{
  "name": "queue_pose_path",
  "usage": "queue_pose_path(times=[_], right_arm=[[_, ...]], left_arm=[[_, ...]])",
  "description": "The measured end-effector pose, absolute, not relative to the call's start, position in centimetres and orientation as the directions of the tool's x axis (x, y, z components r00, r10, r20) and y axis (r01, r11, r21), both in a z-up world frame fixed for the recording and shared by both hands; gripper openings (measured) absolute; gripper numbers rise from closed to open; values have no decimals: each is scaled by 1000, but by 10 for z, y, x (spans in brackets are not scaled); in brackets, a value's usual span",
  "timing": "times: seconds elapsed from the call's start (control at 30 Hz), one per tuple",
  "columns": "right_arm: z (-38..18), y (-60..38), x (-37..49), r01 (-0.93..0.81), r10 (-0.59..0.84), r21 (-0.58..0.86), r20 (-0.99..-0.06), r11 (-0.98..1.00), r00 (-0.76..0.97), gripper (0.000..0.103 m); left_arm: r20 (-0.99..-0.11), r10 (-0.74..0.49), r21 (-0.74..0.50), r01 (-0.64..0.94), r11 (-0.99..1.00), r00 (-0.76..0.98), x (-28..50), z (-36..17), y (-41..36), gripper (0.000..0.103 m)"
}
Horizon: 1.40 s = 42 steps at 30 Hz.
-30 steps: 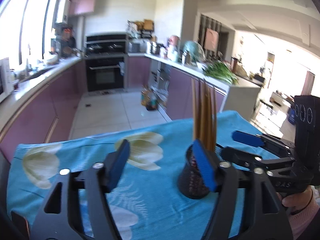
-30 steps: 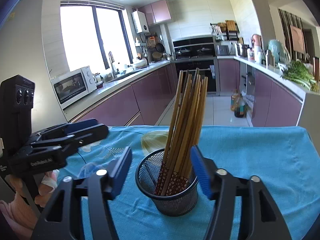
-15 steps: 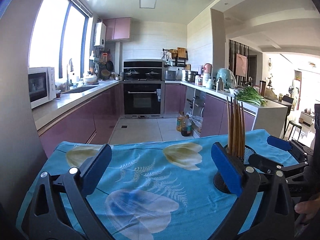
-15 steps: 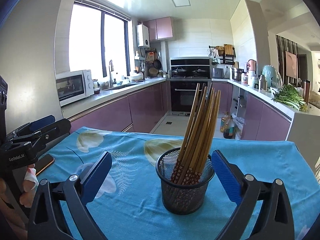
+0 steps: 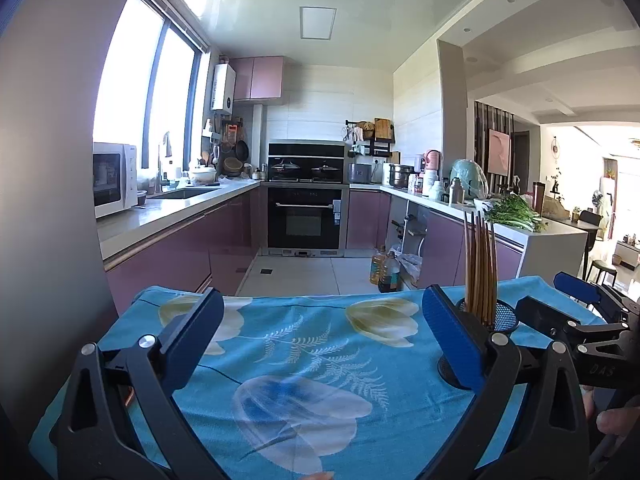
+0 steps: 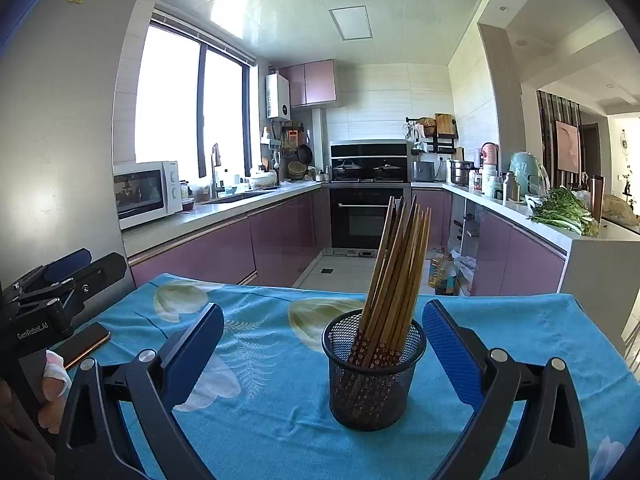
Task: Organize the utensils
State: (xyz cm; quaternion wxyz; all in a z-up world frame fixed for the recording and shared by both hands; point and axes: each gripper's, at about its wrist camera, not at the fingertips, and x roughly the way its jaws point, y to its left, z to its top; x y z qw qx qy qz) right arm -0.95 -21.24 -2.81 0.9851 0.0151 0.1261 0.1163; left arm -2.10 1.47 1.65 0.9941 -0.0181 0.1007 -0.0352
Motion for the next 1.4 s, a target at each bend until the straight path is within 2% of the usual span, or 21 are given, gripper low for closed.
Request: queue_pose_path(times=[1.4], right_arm=[[-26,-205,-19,-181,184,34,-222,983,958,96]], left_arm=[[-226,-43,-43,34,998,973,-22,13,12,98]])
